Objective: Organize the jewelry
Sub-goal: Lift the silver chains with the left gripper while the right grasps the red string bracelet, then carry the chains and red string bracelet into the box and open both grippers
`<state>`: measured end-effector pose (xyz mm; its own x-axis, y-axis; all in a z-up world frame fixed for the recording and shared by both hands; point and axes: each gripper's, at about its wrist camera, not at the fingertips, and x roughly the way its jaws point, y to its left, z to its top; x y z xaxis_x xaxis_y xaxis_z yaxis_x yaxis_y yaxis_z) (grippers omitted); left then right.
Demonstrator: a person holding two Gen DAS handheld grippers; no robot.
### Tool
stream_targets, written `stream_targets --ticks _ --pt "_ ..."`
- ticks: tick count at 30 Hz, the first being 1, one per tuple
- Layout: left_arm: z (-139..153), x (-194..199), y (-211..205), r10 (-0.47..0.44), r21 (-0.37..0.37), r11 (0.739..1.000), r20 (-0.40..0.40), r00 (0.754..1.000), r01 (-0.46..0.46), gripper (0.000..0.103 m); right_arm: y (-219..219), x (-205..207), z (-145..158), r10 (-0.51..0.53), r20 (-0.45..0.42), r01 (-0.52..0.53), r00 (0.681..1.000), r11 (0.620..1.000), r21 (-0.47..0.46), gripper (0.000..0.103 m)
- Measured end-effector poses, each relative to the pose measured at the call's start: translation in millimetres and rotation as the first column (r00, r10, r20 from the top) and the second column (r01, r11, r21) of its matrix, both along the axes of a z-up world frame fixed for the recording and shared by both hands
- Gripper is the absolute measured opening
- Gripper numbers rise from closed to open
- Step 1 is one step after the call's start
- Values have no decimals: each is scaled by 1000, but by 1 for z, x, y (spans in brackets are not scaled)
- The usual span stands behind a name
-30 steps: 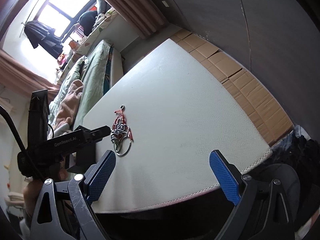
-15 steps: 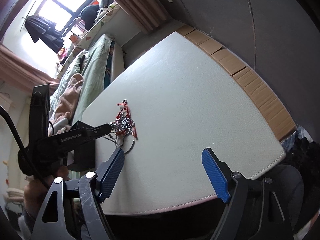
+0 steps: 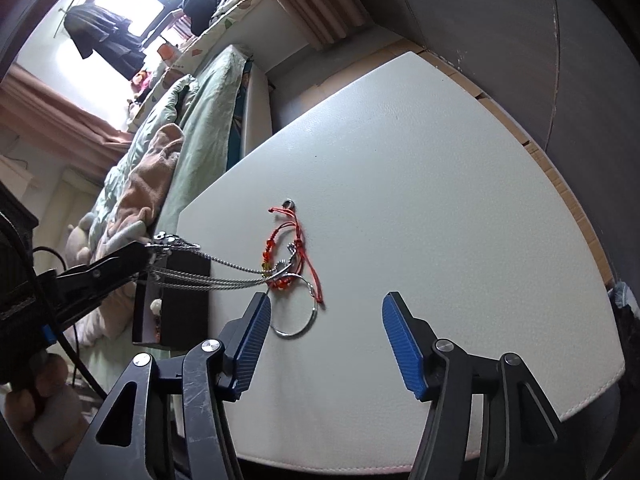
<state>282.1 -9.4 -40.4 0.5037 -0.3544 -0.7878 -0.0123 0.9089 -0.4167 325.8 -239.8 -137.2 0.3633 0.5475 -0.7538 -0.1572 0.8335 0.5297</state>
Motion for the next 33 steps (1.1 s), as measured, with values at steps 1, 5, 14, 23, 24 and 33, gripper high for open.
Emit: stream_targets --ticks 1,5,14,23,24,33 --pt "6 -2 2 6 -1 1000 12 1000 -6 9 4 3 1 11 2 -11 1000 1000 -7 60" --pt "22 -5 8 29 4 1000 53 998 -29 9 24 17 3 65 -1 -65 998 997 -52 48" --pt "46 -15 41 109 -11 994 96 989 -108 9 78 48 -3 189 -42 -194 981 953 -231 42" --pt "76 -29 75 178 -13 984 159 971 -178 9 102 57 -18 245 -67 -251 967 875 -415 7" --pt "78 -29 78 183 -11 983 163 969 -184 9 99 58 -15 247 -66 -253 967 883 -396 7" --pt "75 -33 95 210 -9 977 161 964 -211 9 95 41 28 279 36 -257 959 921 -292 7"
